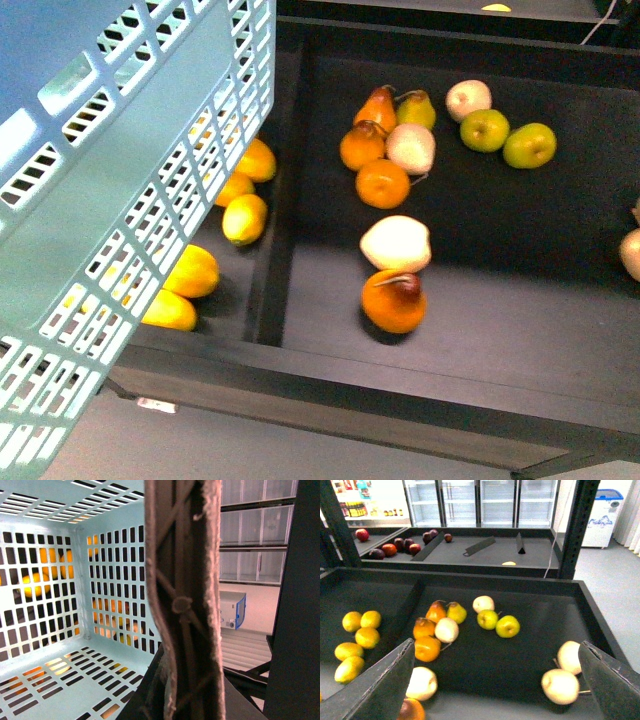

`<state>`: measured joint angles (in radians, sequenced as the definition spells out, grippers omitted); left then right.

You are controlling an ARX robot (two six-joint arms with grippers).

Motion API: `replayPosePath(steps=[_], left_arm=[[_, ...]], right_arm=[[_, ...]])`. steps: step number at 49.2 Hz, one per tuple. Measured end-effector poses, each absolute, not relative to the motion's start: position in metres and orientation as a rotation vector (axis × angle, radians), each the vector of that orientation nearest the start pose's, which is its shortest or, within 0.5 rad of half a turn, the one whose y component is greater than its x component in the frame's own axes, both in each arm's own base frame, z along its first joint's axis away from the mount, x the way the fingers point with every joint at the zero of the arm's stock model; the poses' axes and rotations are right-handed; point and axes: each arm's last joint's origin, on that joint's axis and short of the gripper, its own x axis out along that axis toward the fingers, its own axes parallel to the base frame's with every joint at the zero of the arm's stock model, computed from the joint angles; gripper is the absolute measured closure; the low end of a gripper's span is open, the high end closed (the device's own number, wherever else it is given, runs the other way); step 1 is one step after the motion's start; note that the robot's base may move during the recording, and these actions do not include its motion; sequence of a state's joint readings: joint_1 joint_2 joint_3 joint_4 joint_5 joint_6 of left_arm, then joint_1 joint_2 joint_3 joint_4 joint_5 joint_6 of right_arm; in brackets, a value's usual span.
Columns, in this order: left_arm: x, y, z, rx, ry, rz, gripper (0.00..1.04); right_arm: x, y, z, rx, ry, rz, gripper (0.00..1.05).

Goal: Pick lemon and mango into basket

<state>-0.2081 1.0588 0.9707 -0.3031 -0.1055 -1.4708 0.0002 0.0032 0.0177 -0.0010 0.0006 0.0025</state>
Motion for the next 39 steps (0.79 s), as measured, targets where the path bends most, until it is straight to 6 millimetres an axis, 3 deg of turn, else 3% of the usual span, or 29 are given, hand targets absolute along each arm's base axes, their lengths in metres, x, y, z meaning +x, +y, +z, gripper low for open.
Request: replayPosePath(steps=[39], left_arm=[[0.2248,-0.0443,0.3350,-1.389,0.385,0.200,0.99]], right_arm=[[0.0968,0.0000,0.1693,0.002,-0.014,0.000,0.09]])
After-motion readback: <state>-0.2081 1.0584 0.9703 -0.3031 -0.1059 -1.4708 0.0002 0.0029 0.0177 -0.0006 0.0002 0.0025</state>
